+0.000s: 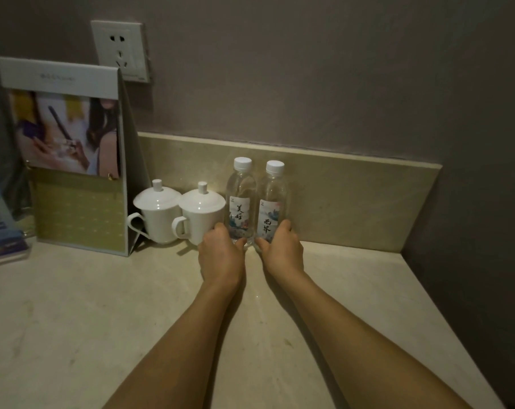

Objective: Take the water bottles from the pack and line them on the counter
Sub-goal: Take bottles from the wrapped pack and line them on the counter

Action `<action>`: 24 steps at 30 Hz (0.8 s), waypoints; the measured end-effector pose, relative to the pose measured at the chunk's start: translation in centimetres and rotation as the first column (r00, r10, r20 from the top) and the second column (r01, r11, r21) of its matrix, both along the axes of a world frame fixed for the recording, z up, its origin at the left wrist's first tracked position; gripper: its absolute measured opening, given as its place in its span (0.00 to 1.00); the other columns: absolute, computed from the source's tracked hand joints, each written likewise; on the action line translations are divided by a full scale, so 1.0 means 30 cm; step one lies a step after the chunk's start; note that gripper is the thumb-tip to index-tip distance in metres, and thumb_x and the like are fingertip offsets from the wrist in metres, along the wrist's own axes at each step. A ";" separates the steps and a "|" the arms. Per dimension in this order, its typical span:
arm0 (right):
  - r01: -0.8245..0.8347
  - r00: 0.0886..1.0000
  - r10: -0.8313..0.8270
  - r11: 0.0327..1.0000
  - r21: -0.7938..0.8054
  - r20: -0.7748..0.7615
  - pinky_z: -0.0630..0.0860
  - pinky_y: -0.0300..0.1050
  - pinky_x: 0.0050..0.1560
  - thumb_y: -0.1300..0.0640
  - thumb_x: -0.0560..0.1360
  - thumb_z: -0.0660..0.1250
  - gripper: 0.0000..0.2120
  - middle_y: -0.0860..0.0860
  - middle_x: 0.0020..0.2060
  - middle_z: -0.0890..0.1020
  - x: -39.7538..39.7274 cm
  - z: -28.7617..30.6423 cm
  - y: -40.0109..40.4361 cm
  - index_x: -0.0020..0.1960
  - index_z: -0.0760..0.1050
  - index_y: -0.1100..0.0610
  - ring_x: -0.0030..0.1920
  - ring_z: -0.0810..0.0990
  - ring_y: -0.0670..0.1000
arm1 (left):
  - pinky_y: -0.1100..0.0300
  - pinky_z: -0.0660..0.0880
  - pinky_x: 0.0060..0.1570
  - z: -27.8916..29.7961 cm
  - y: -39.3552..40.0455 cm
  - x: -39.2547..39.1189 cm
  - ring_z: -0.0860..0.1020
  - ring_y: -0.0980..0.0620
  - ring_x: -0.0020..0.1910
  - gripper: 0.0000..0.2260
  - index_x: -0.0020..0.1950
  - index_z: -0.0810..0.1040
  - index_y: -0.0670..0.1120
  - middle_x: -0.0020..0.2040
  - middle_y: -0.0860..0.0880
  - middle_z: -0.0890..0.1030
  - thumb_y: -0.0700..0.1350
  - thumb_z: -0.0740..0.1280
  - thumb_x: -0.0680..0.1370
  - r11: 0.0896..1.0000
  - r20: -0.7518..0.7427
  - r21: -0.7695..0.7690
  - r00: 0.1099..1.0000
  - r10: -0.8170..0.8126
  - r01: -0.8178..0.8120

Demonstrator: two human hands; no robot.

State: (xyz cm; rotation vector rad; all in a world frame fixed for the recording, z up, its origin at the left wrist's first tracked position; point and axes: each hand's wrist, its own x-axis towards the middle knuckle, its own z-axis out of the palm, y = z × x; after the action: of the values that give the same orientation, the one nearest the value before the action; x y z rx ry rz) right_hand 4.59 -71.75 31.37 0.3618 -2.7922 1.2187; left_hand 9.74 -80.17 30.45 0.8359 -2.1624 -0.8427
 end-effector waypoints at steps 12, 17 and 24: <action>-0.003 0.999 0.003 1.000 0.000 0.044 0.76 0.53 0.55 0.52 0.77 0.67 0.20 0.59 0.62 0.76 0.012 0.013 -0.006 0.63 0.64 0.60 0.61 0.77 0.61 | 0.50 0.80 0.42 0.014 -0.015 0.052 0.81 0.46 0.43 0.06 0.46 0.80 0.45 0.44 0.46 0.84 0.47 0.72 0.74 0.994 -0.034 -0.024 0.993 -0.112 0.111; 0.003 0.996 0.001 0.999 -0.036 0.093 0.75 0.58 0.62 0.52 0.77 0.69 0.29 0.59 0.66 0.72 0.033 0.035 0.011 0.70 0.60 0.63 0.65 0.74 0.61 | 0.57 0.77 0.35 0.036 0.002 0.103 0.79 0.52 0.35 0.06 0.41 0.79 0.46 0.36 0.51 0.80 0.47 0.70 0.76 0.983 -0.063 -0.052 0.982 -0.179 0.176; 0.024 0.999 -0.025 0.999 -0.041 -0.035 0.72 0.48 0.53 0.48 0.78 0.65 0.25 0.59 0.65 0.73 0.097 0.109 0.192 0.68 0.65 0.62 0.62 0.74 0.60 | 0.57 0.76 0.35 0.144 0.150 0.118 0.79 0.52 0.33 0.11 0.37 0.79 0.48 0.33 0.51 0.80 0.48 0.66 0.78 0.948 -0.115 -0.076 0.942 -0.316 0.309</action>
State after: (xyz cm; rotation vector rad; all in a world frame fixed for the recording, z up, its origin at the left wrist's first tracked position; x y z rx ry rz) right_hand 7.50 -65.99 34.64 0.3417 -2.7290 1.2492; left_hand 13.28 -75.67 34.78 0.4021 -2.2265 -0.9563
